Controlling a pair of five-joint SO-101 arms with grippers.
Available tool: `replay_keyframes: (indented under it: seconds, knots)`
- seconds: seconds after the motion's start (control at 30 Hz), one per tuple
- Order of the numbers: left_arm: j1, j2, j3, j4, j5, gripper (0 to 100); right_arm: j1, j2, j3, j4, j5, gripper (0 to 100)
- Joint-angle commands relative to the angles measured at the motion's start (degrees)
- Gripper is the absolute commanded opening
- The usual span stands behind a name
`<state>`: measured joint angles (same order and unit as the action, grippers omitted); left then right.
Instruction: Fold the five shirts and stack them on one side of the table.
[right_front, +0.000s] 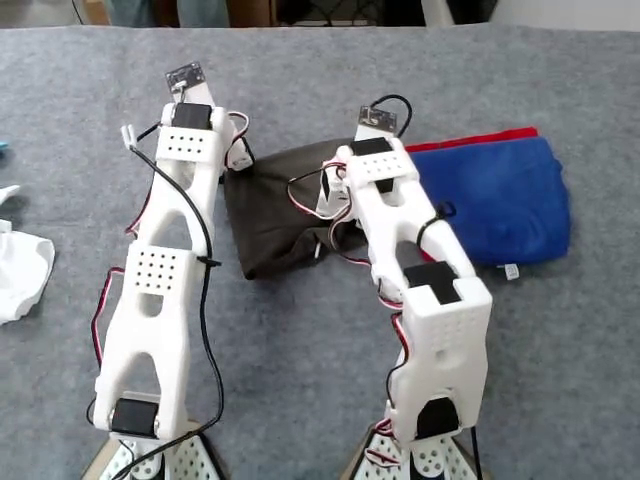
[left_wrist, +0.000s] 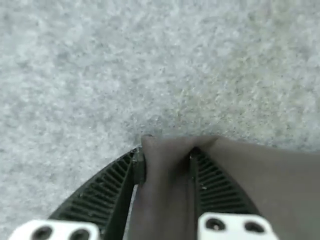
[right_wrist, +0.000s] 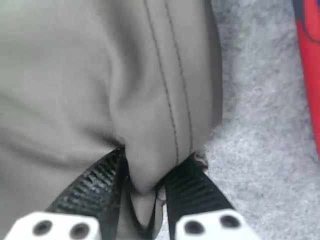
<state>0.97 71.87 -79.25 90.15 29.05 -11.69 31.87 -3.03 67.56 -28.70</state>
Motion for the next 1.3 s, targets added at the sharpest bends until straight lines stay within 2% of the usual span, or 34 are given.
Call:
replay_keyframes:
  seconds: [0.0,0.1,0.27,0.43,0.5,0.7,0.83,1.1,1.27]
  knots:
    - [-0.48,0.18,-1.8,0.7,0.26,12,2.81,0.04,0.04,-2.9,-0.62,1.4]
    - [-0.57,0.18,-2.15,0.35,0.26,3,2.81,-0.04,0.04,-2.9,-0.53,1.4]
    - [1.19,-0.44,-3.03,0.26,0.26,3,2.99,-1.19,-1.1,-2.55,3.43,1.4]
    - [3.74,-0.44,-15.87,0.53,-0.53,3,3.08,-9.27,-1.89,1.41,6.07,1.4]
    - [5.41,-1.49,-16.57,-1.85,-1.58,3,3.16,-13.41,-1.45,3.16,7.47,1.4]
    - [9.01,-9.76,-15.96,-3.6,-1.49,3,9.05,-26.77,-1.54,5.98,12.22,1.4]
    - [11.91,-13.8,-15.78,-8.62,-1.49,3,12.4,-35.74,-1.19,5.98,15.74,1.4]
    - [18.15,-15.03,-14.64,-26.99,-1.41,3,21.19,-45.76,-1.63,5.1,24.44,1.4]
    - [21.67,-15.47,-4.62,-35.69,-1.41,3,26.99,-46.73,-1.19,2.29,30.07,1.4]
